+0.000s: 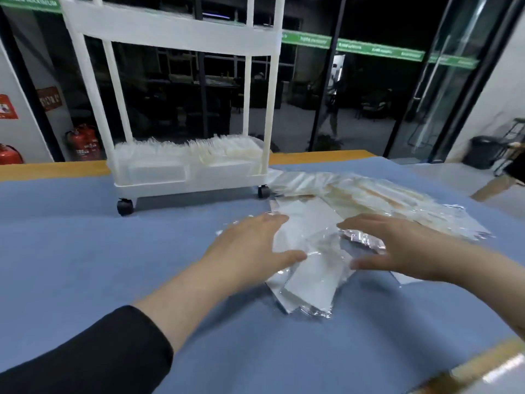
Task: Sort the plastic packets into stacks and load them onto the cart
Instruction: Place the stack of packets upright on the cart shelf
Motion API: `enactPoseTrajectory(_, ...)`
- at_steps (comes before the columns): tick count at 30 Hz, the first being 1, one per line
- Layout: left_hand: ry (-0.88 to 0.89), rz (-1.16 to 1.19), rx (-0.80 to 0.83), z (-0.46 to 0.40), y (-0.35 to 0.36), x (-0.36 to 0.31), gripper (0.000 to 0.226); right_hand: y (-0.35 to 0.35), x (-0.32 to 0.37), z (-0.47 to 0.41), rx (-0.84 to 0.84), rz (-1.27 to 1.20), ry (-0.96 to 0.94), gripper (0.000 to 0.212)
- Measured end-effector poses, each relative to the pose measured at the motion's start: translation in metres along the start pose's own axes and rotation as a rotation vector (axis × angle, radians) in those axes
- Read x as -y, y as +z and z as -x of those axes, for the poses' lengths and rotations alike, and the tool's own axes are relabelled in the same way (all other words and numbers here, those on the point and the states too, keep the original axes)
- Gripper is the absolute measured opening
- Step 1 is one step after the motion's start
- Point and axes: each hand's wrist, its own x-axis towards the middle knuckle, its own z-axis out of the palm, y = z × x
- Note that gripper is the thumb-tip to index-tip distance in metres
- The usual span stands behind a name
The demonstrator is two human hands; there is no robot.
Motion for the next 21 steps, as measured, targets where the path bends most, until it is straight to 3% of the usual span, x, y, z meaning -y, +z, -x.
enactPoseTrajectory(5,-0.148,-0.082,0.127,-0.012,0.034,-0.026,0.101,0.022,-0.002,0.027,0.06,-0.096,-0.042,0.093)
enactPoseTrajectory(9,-0.266,-0.074,0.006,-0.019,0.05,-0.028,0.084,0.036,0.005,0.02,-0.038,-0.168,-0.075,0.089)
enactPoseTrajectory(17,-0.322,0.002,-0.122,-0.023,0.051,-0.024,0.052,0.069,0.015,0.001,-0.288,-0.334,-0.079,0.059)
enactPoseTrajectory(21,-0.335,0.156,-0.213,-0.026,0.051,-0.02,0.038,0.066,0.016,0.0,-0.313,-0.425,-0.066,0.066)
